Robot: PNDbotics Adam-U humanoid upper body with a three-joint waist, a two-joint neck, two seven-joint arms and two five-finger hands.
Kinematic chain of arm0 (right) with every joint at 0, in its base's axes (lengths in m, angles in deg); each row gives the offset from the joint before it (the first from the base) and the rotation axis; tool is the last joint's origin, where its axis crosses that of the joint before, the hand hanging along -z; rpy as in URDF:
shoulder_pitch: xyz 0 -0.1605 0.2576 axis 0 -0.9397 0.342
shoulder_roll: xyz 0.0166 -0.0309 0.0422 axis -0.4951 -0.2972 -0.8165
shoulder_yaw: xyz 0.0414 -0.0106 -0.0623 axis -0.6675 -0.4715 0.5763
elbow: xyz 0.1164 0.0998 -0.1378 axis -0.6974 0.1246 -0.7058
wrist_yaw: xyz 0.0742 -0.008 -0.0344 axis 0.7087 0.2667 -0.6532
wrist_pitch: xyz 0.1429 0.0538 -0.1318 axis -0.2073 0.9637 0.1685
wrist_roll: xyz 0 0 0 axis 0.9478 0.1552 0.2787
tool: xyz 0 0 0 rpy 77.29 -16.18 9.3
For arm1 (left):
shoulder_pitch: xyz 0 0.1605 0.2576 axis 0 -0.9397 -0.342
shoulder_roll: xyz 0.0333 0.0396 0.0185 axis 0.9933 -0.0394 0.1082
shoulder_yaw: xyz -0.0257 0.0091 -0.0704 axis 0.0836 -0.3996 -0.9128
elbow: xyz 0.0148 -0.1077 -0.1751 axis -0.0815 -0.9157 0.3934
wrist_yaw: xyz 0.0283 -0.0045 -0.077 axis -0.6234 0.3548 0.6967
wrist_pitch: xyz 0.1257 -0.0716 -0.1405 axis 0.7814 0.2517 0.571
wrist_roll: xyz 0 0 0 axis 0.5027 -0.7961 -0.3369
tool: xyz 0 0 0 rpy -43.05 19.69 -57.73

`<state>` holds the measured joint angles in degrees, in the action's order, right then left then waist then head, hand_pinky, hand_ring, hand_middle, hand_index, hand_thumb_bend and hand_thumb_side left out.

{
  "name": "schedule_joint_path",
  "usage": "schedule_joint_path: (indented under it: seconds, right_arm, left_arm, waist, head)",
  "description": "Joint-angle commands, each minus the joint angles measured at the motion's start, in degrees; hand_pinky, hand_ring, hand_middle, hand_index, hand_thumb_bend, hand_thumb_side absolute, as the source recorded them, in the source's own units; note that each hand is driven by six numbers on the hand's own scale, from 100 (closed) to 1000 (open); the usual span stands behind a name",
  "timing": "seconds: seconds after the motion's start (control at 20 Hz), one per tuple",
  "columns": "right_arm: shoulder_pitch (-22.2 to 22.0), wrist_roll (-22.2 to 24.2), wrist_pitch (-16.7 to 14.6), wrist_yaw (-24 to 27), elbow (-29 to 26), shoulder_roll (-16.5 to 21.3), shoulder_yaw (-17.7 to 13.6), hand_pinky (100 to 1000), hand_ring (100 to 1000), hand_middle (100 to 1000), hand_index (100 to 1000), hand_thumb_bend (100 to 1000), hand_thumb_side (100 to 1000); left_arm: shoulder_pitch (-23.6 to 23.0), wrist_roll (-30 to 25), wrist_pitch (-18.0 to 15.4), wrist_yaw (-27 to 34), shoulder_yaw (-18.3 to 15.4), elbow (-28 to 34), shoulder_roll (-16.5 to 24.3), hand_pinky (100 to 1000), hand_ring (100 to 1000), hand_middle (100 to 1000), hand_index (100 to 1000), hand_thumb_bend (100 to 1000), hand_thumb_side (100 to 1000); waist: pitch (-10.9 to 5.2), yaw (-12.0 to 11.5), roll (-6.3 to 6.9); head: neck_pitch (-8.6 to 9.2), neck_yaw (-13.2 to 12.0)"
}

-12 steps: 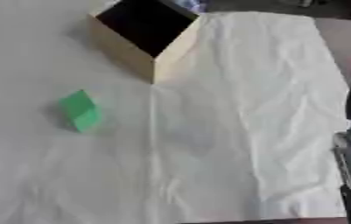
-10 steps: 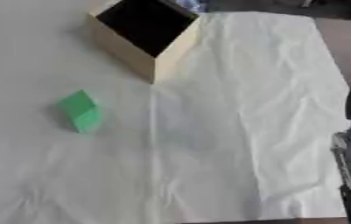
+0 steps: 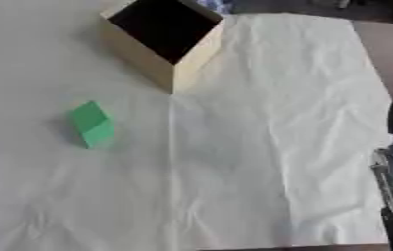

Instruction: Pick up objects on the table and place them in the box.

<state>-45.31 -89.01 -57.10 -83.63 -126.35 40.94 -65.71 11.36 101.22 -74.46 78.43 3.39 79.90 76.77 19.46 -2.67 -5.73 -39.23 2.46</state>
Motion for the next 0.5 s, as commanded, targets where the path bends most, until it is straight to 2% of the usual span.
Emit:
schedule_joint_path:
  seconds: [0.05, 0.1, 0.15, 0.5]
  right_arm:
    - [0.2, 0.2, 0.0, -0.3, -1.0, 1.3, -0.3, 790, 735, 615, 823, 100, 850]
    - [0.2, 0.2, 0.0, -0.2, -1.0, 1.4, -0.2, 790, 735, 615, 823, 100, 848]
    - [0.2, 0.3, 0.0, -0.2, -1.0, 1.4, -0.2, 790, 735, 615, 823, 100, 850]
    - [0.3, 0.9, 0.1, 0.1, -1.0, 1.7, 0.3, 791, 735, 614, 823, 100, 852]
  left_arm:
    - [2.3, -5.9, 1.7, -2.6, 2.3, 0.8, 5.2, 628, 731, 770, 836, 125, 475]
    - [3.2, -7.8, 2.4, -3.5, 3.3, 0.8, 6.3, 630, 732, 767, 835, 142, 435]
    - [4.0, -9.5, 3.1, -4.2, 4.1, 0.8, 7.1, 630, 732, 769, 835, 127, 475]
    - [10.6, -21.2, 8.1, -6.7, 10.4, 0.8, 10.7, 653, 745, 775, 848, 129, 503]
  waist:
    - [-1.08, 0.2, 0.47]
    - [-1.09, 0.3, 0.5]
    - [-1.09, 0.4, 0.52]
    - [-1.12, 0.8, 0.77]
  head:
    - [-0.04, -0.4]
    - [-0.01, -0.5]
    - [0.01, -0.5]
    - [0.0, -1.0]
